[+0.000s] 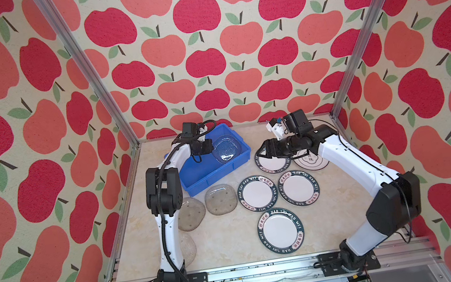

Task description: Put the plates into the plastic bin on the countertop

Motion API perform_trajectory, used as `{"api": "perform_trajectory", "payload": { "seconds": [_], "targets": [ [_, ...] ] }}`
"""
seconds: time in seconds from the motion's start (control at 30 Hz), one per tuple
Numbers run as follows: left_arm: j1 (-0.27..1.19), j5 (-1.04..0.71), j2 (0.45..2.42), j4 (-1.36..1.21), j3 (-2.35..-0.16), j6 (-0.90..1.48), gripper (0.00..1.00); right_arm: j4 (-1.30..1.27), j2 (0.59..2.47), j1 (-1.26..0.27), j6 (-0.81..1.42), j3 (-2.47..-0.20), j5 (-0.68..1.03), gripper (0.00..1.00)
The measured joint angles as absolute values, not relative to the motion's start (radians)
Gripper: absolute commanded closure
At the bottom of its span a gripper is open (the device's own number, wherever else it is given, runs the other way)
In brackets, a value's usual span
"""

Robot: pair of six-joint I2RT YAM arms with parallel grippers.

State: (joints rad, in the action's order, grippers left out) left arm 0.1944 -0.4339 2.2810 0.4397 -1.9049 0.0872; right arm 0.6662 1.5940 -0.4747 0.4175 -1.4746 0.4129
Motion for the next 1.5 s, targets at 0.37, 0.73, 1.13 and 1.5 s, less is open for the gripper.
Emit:
{"api": "perform_trajectory", "payload": {
  "seconds": [0.37, 0.73, 1.13, 1.5],
  "targets": [
    [0.194, -0.385, 2.34, 0.527, -1.983, 0.087, 1.0, 0.655, 1.594, -0.475, 0.418, -1.452, 0.413, 0.27],
    [0.194, -0.36, 2.365, 0.535, -1.983, 0.099, 0.68, 0.64, 1.6, -0.475, 0.418, -1.409, 0.413, 0.27],
    [0.194, -0.333, 2.396, 0.559, -2.039, 0.094, 0.6, 0.613, 1.593, -0.475, 0.422, -1.308, 0.413, 0.28],
    [0.199, -0.294, 2.415, 0.558, -2.08, 0.088, 0.5, 0.615, 1.509, -0.475, 0.422, -1.189, 0.382, 0.29]
  ]
}}
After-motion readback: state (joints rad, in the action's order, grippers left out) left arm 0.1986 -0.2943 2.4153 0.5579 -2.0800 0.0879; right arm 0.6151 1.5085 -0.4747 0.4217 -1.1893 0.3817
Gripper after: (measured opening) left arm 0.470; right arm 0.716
